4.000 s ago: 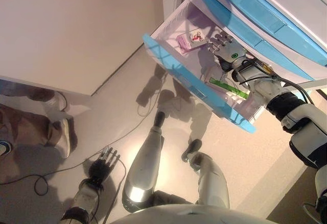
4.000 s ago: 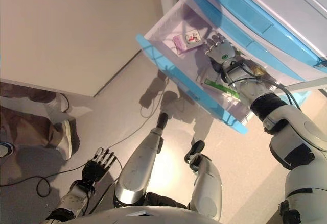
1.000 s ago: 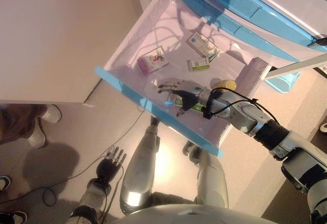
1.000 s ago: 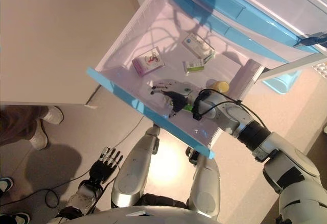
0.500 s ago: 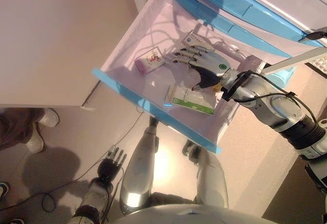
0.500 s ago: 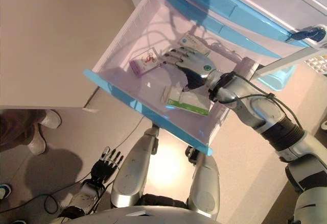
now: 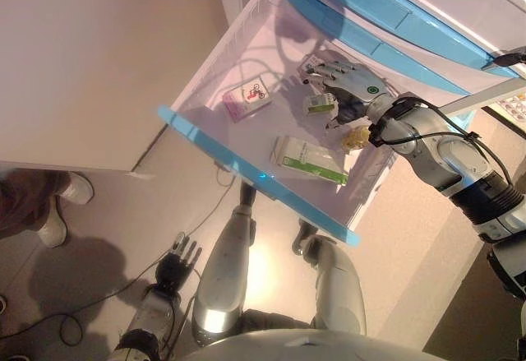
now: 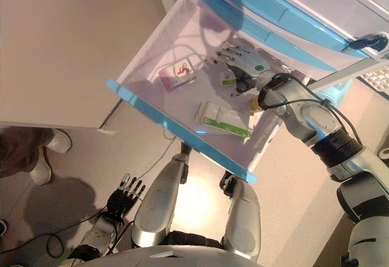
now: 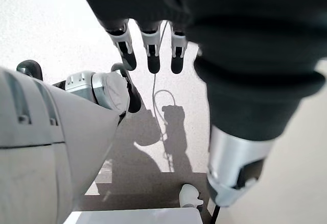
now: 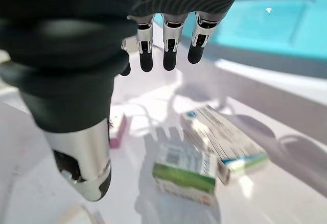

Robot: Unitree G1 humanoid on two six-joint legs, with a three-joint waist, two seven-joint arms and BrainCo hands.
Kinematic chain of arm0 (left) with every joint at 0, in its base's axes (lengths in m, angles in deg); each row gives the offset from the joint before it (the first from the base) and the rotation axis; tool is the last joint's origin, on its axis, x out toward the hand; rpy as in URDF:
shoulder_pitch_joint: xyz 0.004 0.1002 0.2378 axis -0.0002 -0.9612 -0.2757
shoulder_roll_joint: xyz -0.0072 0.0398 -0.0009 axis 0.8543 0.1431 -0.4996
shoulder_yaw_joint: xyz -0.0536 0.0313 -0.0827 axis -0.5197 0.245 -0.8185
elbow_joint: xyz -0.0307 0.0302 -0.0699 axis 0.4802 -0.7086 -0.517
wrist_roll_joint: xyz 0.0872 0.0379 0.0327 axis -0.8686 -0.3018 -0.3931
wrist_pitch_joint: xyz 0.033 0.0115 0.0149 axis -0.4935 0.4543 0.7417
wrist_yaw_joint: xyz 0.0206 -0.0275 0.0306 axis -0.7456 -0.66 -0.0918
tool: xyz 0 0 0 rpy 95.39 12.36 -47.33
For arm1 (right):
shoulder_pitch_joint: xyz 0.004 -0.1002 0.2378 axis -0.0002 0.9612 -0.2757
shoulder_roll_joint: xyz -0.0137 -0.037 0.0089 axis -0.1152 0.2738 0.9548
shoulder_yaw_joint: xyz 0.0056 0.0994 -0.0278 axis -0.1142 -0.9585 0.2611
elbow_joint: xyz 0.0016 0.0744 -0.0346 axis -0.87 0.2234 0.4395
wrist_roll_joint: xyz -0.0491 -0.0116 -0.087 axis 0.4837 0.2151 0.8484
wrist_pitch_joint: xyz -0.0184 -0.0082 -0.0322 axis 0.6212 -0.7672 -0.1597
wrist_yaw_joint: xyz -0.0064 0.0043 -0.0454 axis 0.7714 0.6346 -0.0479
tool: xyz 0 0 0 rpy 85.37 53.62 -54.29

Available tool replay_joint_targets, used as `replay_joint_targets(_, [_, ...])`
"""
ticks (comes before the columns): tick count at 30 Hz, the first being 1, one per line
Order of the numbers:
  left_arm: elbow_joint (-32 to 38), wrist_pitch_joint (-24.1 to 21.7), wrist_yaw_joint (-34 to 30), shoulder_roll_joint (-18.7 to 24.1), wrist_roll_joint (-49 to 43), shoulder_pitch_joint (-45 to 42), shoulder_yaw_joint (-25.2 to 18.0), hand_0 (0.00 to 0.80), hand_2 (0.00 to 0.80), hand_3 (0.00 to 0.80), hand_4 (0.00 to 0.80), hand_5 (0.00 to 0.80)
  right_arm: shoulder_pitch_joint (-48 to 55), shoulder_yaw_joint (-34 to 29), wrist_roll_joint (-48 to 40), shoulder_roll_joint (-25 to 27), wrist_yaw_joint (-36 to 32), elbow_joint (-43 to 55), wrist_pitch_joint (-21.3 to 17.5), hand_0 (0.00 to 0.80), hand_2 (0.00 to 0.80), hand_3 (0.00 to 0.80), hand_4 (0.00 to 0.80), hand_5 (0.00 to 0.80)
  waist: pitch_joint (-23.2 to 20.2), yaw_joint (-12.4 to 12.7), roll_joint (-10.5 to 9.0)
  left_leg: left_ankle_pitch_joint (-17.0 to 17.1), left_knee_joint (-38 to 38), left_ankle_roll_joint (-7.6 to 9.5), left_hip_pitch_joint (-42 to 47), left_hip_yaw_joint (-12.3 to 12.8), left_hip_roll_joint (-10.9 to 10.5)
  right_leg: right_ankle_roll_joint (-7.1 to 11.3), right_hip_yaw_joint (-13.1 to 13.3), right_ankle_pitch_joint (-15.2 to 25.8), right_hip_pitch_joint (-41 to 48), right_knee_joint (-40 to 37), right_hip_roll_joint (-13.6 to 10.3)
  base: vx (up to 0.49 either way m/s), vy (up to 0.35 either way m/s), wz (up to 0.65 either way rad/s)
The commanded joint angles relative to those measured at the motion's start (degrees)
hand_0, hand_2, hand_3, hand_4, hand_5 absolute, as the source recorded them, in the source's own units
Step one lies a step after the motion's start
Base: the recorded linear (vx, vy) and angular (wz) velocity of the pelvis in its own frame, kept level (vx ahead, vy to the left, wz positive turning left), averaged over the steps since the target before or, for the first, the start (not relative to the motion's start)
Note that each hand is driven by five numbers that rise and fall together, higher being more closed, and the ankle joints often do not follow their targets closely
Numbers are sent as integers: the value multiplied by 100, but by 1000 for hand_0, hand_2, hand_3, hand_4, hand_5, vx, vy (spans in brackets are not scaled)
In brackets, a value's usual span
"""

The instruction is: Open the drawer and pick up the medicine

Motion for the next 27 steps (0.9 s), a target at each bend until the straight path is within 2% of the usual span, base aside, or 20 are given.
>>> replay_joint_targets(1, [70, 98, -68, 128, -118, -386, -143, 0, 0, 0, 0, 0, -466, 199, 1, -132, 282, -124, -41, 0, 0, 0, 0, 0, -163, 60, 27, -1020, 566, 262, 32, 178, -189, 248, -11, 550, -96, 57, 116, 0, 0, 0])
replay_joint_targets(10, [23, 149, -99, 171, -178, -339, -146, 0, 0, 0, 0, 0, -733, 503, 139, -461, 668, -1341, -103, 0, 0, 0, 0, 0, -163, 174, 138, -1013, 632, 281, -119, 99, -248, 224, -80, 516, -235, 172, 45, 0, 5, 2])
replay_joint_targets(19, [53, 164, -160, 193, -131, -382, -59, 0, 0, 0, 0, 0, -1061, 822, 422, -460, 971, -1869, -101, 0, 0, 0, 0, 0, -163, 246, 305, -1018, 740, 291, -326, 0, -325, 196, -99, 442, -468, 346, 10, 0, 8, 1])
replay_joint_targets(27, [161, 166, -177, 207, -123, -469, -37, 0, 0, 0, 0, 0, -1326, 1033, 595, -392, 1216, -2185, -90, 0, 0, 0, 0, 0, -163, 330, 389, -1054, 890, 296, -520, 13, -339, 142, -185, 318, -653, 583, -22, -1, -1, 1])
